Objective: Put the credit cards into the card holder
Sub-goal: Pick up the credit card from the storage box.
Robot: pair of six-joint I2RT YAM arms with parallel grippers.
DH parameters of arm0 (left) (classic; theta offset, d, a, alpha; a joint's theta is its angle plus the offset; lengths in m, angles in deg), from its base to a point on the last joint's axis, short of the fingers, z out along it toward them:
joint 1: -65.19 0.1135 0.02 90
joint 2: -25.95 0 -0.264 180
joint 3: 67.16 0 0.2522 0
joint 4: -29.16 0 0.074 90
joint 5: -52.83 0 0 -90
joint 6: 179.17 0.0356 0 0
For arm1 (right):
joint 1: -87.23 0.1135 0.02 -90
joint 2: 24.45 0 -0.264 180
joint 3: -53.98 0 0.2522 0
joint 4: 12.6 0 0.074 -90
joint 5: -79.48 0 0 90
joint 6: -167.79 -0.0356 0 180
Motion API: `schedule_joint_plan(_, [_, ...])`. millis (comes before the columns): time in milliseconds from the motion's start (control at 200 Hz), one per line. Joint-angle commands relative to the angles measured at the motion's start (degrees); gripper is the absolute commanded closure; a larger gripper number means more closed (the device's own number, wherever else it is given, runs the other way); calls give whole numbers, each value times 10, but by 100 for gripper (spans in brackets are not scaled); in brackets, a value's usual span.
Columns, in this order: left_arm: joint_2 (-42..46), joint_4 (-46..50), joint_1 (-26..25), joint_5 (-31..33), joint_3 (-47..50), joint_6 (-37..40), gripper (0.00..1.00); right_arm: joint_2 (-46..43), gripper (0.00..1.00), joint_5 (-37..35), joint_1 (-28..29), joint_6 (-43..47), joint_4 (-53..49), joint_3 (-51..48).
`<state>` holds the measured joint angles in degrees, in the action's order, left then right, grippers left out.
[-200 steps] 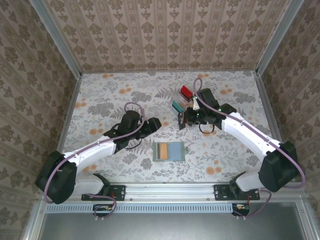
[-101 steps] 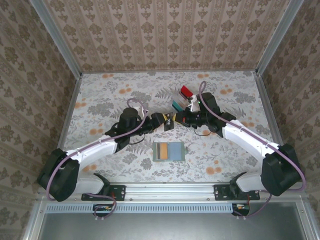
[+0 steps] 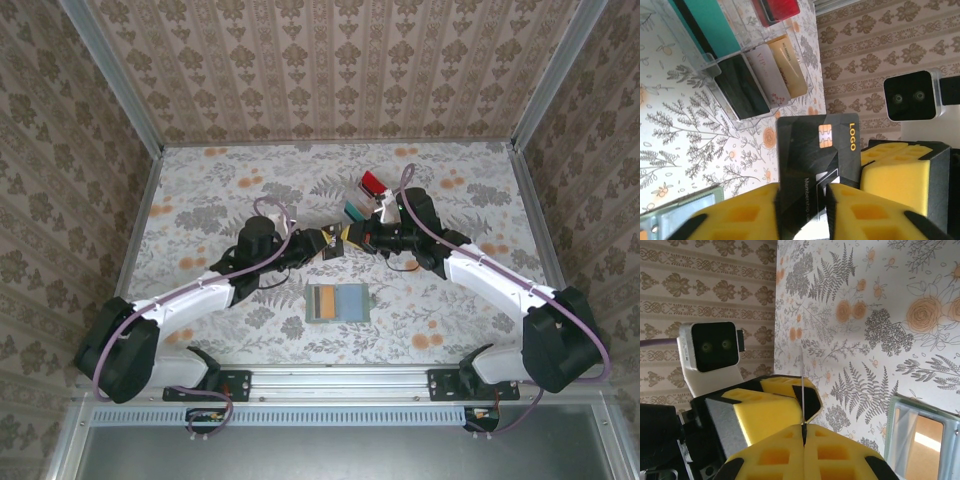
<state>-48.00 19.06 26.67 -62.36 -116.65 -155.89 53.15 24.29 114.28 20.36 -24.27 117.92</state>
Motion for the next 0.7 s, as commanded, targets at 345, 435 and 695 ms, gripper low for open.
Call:
schedule_joint_plan(345, [57,81,-30,75,63,31,100,9,80,-110,45,91,-164,-29])
schedule_joint_plan(435, [60,105,-58,109,73,37,100,17,80,-145,71,102,-190,-41])
schedule_joint_plan(695, [33,107,-125,172,91,32,100,63,81,-192,88,103,-210,-72])
